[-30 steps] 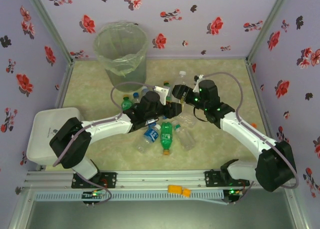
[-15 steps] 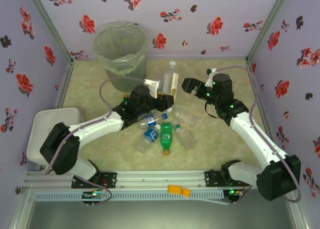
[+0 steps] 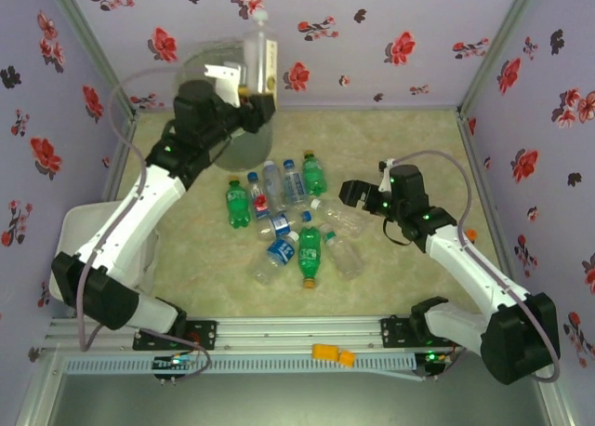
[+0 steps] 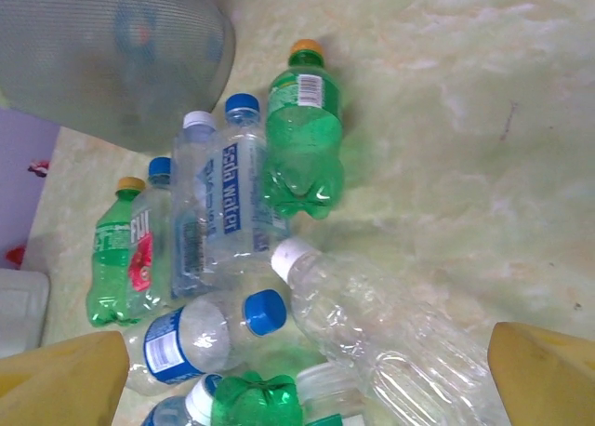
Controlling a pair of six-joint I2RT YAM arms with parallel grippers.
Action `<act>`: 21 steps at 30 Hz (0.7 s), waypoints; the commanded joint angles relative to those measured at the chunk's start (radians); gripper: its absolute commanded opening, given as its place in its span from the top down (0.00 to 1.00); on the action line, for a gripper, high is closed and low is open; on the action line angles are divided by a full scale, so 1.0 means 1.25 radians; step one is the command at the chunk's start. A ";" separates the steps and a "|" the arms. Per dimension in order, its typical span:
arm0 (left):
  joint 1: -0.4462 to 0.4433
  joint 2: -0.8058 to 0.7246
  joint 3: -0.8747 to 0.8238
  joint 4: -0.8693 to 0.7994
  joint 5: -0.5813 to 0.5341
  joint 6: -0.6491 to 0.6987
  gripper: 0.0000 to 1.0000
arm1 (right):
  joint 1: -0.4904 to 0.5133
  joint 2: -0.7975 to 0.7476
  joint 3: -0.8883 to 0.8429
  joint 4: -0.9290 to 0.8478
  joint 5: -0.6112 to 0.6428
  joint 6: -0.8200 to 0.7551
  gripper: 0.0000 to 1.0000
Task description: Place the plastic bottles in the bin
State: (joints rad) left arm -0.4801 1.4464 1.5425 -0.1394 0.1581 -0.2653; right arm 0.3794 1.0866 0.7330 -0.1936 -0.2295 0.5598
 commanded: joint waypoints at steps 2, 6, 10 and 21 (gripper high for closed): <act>0.073 0.072 0.133 -0.107 0.023 0.067 0.88 | 0.015 -0.030 -0.008 -0.012 0.100 0.011 0.00; 0.122 0.147 0.249 -0.171 0.026 0.078 0.87 | 0.019 -0.068 -0.018 -0.021 0.115 -0.005 0.00; 0.170 0.235 0.355 -0.266 0.016 0.065 0.88 | 0.021 -0.106 -0.040 -0.015 0.134 0.000 0.00; 0.205 0.401 0.495 -0.433 -0.011 0.062 0.86 | 0.033 -0.106 -0.051 -0.013 0.156 0.015 0.00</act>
State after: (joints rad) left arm -0.2226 1.9301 2.1033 -0.6033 0.1520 -0.2028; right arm 0.4110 0.9501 0.6724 -0.2153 -0.0566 0.5613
